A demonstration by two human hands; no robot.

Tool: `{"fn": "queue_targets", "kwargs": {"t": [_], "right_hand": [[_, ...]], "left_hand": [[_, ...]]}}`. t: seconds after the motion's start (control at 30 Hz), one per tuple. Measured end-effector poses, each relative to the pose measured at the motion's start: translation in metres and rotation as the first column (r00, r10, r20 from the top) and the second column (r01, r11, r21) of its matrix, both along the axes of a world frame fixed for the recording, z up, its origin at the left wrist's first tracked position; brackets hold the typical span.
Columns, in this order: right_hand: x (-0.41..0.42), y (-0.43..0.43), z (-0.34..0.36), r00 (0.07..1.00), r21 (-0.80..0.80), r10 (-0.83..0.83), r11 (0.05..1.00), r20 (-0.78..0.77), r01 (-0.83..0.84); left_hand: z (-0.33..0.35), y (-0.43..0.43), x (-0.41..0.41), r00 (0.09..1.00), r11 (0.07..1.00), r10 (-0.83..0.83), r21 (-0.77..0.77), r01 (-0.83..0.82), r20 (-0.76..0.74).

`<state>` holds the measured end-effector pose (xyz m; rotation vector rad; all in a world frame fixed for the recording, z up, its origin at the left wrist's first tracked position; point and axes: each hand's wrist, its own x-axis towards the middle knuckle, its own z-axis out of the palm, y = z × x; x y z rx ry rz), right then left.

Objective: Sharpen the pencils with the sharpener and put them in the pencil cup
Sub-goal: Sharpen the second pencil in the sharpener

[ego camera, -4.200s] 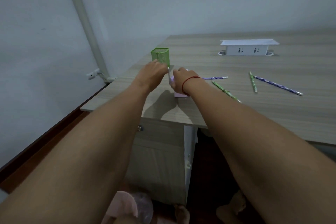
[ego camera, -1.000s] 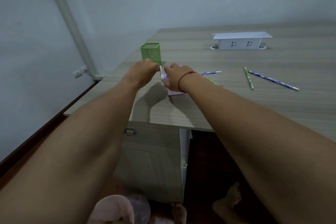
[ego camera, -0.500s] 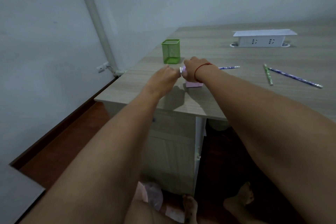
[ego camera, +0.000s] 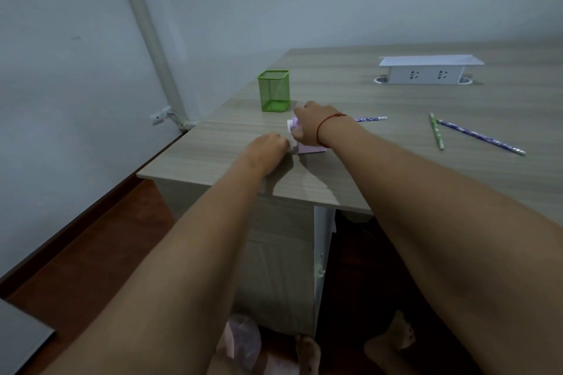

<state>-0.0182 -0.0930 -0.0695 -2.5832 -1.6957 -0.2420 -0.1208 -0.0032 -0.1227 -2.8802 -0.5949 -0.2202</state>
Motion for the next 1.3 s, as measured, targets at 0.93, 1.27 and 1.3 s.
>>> {"fn": "queue_targets", "kwargs": {"t": [0.93, 1.27, 1.3], "right_hand": [[-0.006, 0.007, 0.002, 0.994, 0.001, -0.106, 0.994, -0.027, 0.106], [-0.002, 0.007, 0.001, 0.997, -0.002, -0.073, 0.997, -0.014, 0.073], [-0.002, 0.007, 0.001, 0.997, -0.001, -0.07, 0.998, -0.014, 0.07]], "left_hand": [[0.031, -0.003, -0.019, 0.926, 0.972, -0.223, 0.145, 0.186, 0.305], [0.023, -0.008, -0.02, 0.967, 0.989, -0.141, 0.061, 0.131, 0.212], [0.024, -0.009, -0.02, 0.968, 0.989, -0.142, 0.06, 0.132, 0.206]]}}
